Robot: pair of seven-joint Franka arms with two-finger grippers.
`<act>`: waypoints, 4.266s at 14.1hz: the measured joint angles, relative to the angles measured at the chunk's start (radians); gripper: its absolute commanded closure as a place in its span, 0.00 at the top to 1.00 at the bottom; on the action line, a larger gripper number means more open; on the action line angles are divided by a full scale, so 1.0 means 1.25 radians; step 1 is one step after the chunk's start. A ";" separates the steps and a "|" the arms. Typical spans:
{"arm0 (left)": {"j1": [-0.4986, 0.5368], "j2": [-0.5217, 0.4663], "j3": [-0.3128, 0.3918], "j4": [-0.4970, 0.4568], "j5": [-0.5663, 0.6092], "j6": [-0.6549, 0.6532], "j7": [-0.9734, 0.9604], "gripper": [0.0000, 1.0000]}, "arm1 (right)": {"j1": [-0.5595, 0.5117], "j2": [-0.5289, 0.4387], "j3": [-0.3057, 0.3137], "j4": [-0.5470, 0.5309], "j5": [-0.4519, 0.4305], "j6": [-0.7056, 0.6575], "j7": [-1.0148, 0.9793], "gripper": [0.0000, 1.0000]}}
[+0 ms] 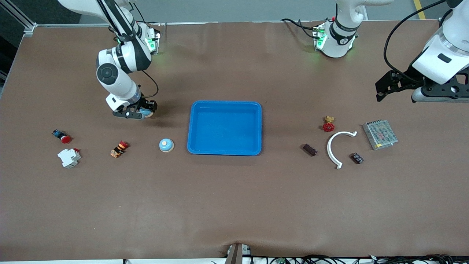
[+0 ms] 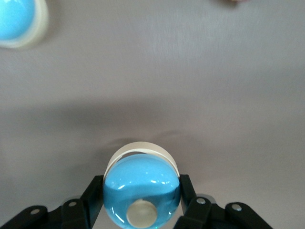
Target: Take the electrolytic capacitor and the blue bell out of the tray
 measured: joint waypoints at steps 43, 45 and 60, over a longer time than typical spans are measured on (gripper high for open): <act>0.009 0.005 0.005 0.000 0.000 0.000 -0.001 1.00 | 0.049 0.308 0.009 0.482 0.000 -0.192 0.218 1.00; 0.010 0.005 0.006 0.000 0.000 0.000 -0.001 1.00 | 0.077 0.319 0.009 0.482 0.000 -0.182 0.251 1.00; 0.010 0.005 0.006 -0.003 0.000 -0.003 -0.001 1.00 | 0.081 0.391 0.000 0.478 0.000 -0.068 0.255 0.00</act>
